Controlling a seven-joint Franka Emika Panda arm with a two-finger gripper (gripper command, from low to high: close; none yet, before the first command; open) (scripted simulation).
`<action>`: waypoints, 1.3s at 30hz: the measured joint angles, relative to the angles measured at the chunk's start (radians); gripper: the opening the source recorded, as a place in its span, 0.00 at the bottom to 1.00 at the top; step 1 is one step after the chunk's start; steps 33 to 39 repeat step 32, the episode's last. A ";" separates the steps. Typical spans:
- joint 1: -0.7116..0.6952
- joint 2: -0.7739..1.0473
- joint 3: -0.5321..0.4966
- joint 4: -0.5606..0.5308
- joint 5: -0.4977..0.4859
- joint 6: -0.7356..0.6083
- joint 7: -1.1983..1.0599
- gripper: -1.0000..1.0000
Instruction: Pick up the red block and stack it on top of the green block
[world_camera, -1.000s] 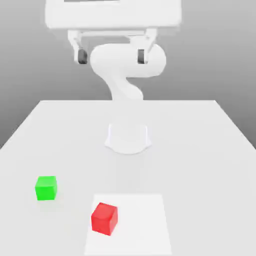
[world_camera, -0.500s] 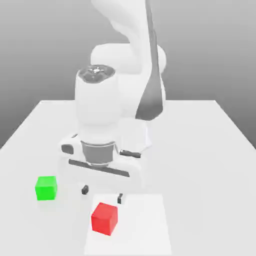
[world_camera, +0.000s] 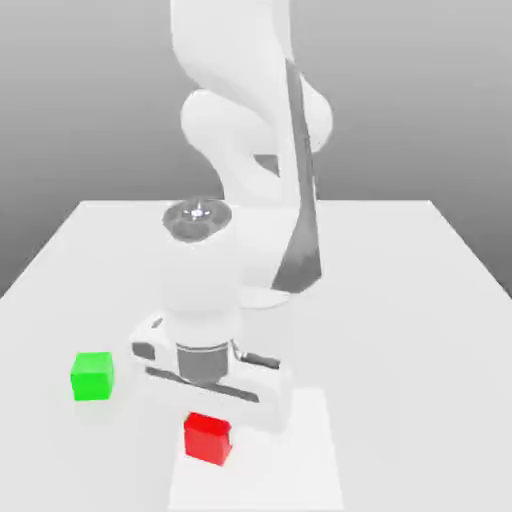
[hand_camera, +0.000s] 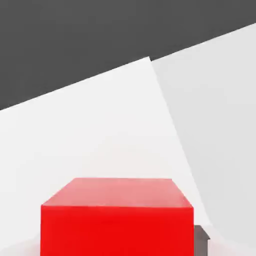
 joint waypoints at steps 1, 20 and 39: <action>0.000 -0.035 0.000 -0.005 -0.001 -0.030 0.001 0.00; -0.301 -0.290 -0.215 -0.140 -0.089 -0.147 -0.795 0.00; -0.320 -0.079 -0.226 -0.149 0.086 0.064 -1.046 1.00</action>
